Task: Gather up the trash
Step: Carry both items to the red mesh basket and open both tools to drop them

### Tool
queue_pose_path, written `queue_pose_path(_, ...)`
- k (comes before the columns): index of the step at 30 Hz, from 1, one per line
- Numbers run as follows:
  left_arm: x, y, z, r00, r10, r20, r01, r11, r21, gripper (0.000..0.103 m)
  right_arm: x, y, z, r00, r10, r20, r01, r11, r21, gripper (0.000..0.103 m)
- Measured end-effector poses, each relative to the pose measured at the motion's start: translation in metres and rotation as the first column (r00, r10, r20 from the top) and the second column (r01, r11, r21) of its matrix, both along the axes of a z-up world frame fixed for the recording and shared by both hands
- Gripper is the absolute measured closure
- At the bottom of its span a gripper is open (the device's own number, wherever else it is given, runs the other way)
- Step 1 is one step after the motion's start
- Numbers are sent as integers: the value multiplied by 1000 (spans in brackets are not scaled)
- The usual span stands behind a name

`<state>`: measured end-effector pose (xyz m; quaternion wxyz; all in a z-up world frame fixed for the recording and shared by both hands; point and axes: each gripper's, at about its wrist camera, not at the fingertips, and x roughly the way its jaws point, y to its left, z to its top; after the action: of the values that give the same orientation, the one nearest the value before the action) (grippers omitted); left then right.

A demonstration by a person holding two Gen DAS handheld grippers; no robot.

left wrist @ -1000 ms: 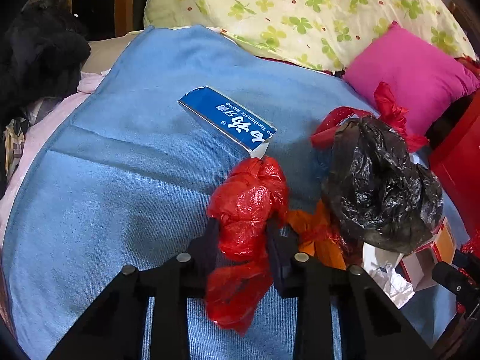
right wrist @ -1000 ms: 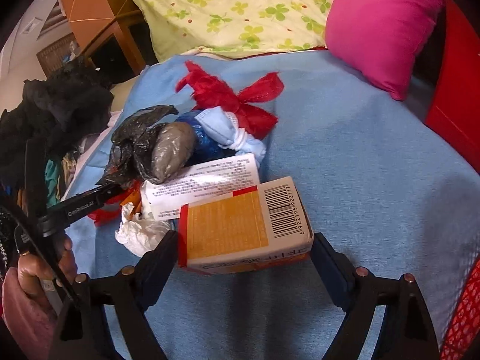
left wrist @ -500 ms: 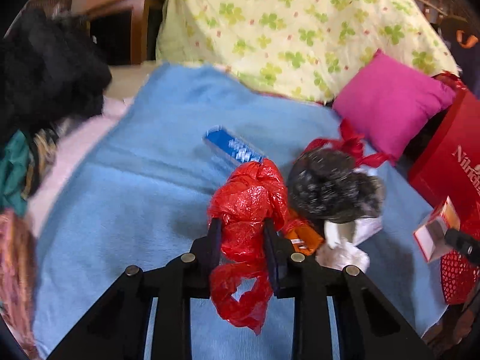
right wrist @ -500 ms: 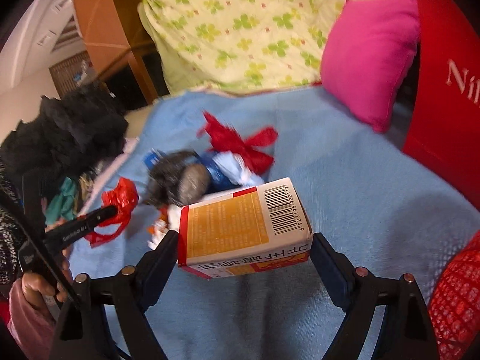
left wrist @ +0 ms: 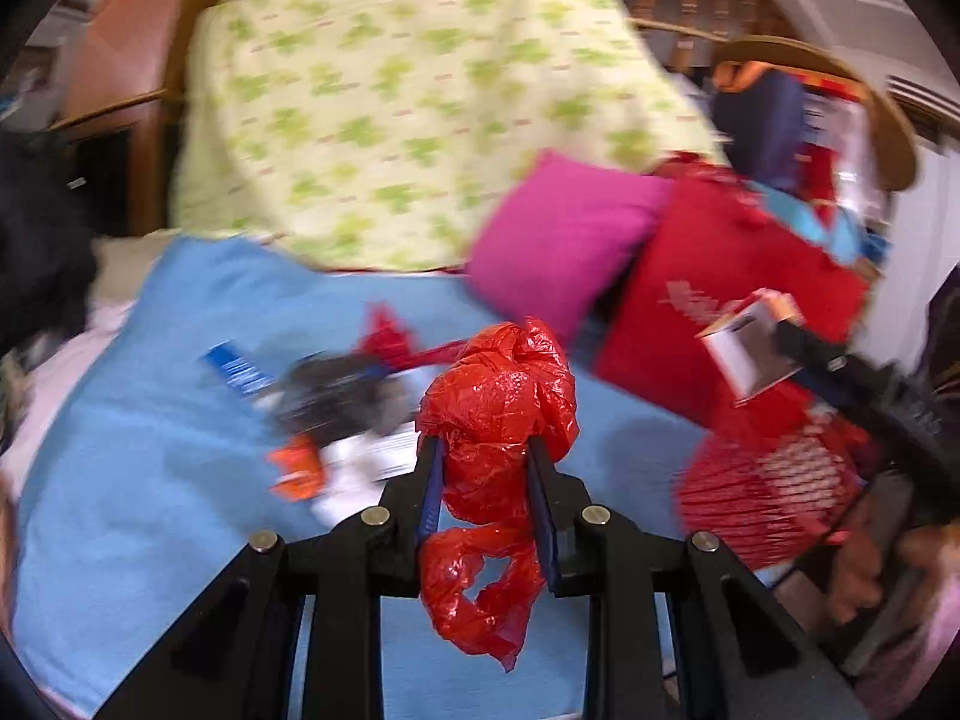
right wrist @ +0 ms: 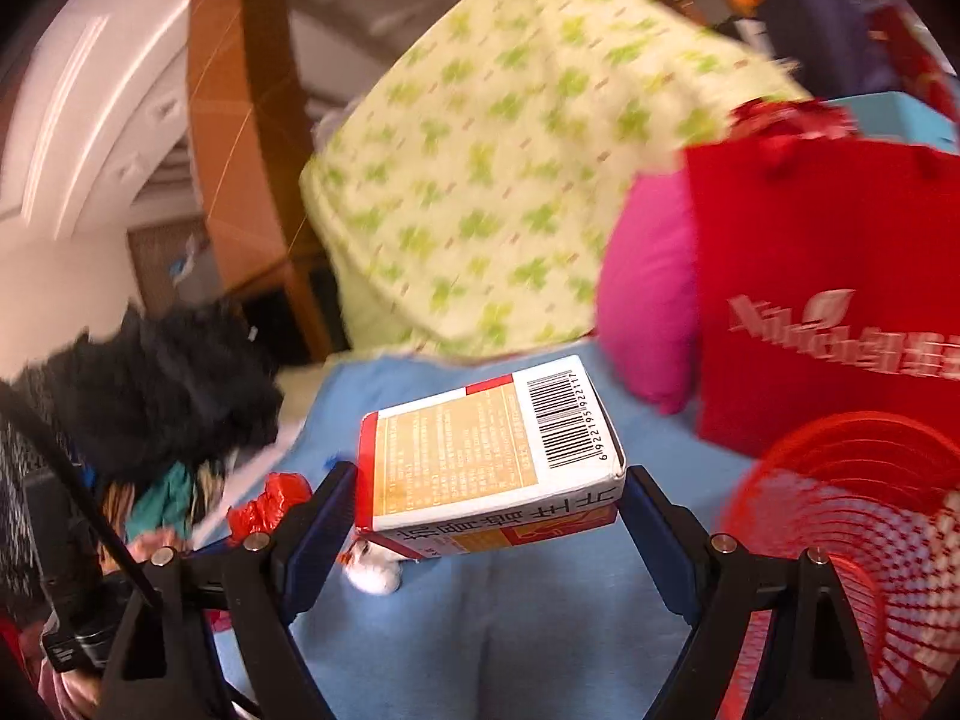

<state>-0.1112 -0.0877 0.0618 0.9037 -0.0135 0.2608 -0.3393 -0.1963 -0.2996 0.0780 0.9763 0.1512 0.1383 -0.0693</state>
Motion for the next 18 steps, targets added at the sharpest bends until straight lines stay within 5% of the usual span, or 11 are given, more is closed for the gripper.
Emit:
queue_pose_path(8, -40, -115, 36, 968, -251, 4, 251, 968, 3, 73, -68, -89, -3, 974, -220, 48, 209, 963, 171, 13)
queue_pose_path(18, -60, -220, 8, 936, -340, -93, 349, 931, 104, 67, -90, -165, -29, 964, -260, -48, 260, 895, 364, 13)
